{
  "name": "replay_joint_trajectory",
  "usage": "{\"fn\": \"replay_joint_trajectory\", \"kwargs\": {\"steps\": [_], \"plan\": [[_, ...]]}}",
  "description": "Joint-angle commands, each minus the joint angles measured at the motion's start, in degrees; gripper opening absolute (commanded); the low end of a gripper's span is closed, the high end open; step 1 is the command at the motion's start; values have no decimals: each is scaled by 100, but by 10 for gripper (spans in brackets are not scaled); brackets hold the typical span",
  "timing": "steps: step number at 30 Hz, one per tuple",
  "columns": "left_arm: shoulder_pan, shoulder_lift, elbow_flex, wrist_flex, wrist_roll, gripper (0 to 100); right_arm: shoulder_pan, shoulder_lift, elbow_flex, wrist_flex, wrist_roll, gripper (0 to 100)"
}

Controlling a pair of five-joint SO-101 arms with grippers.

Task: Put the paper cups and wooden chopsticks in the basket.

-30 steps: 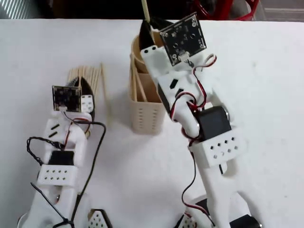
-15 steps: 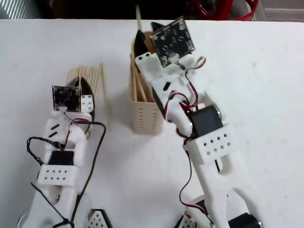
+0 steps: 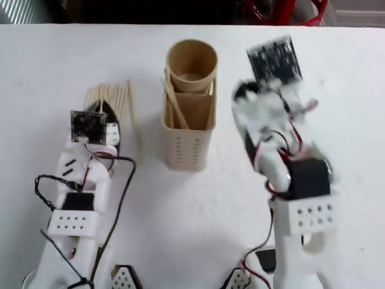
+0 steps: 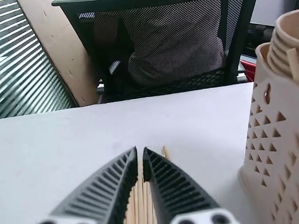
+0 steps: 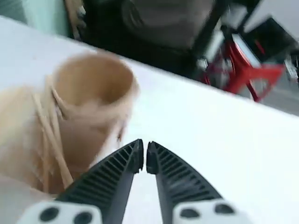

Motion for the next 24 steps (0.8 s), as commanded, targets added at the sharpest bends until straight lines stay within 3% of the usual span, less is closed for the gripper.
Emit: {"fn": "replay_joint_trajectory", "kwargs": {"steps": [1, 5, 9, 12, 18, 24], "plan": [[-365, -171, -325, 255, -167, 46, 453, -716, 897, 154, 835, 18], [-1156, -57, -1169, 1222, 369, 46, 804, -1358, 2655, -163, 1741, 18], [-998, 910, -1653, 1459, -334, 46, 1174, -1965, 4088, -488, 1925, 18], [-989, 2149, -2462, 2092, -492, 46, 1534, -2527, 4826, -558, 1925, 18], [-910, 4400, -4809, 4369, -492, 46, 2035, -3873, 5969, -523, 1978, 18], [-356, 5499, -6690, 6497, -501, 46, 2088, -5077, 6980, -514, 1987, 18]]}}
